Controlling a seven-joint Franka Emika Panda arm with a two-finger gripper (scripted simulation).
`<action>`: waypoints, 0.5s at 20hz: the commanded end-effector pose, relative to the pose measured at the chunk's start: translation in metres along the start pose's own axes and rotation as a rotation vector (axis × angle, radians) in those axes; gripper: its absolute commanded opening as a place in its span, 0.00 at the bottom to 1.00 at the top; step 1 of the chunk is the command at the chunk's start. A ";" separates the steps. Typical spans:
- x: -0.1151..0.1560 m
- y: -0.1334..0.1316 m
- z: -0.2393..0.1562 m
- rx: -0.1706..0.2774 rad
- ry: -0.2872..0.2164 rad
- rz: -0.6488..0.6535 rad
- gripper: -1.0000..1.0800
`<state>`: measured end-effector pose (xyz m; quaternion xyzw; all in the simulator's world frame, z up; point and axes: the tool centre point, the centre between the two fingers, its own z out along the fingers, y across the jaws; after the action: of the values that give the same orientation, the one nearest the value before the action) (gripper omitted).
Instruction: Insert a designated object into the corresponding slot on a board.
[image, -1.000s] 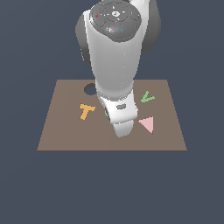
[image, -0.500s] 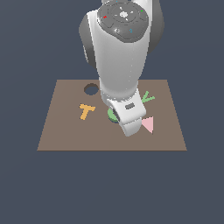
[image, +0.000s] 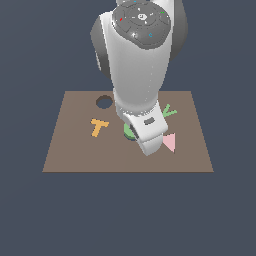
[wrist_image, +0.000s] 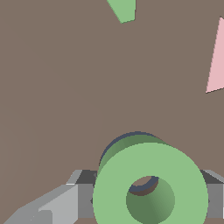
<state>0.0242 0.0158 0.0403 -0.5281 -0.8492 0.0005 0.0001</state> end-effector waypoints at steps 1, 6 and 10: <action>0.000 0.000 0.001 0.000 0.000 0.000 0.00; 0.000 0.000 0.010 -0.001 0.000 0.001 0.00; 0.000 0.000 0.010 -0.001 0.000 0.001 0.96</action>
<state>0.0241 0.0160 0.0306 -0.5287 -0.8488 0.0003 0.0000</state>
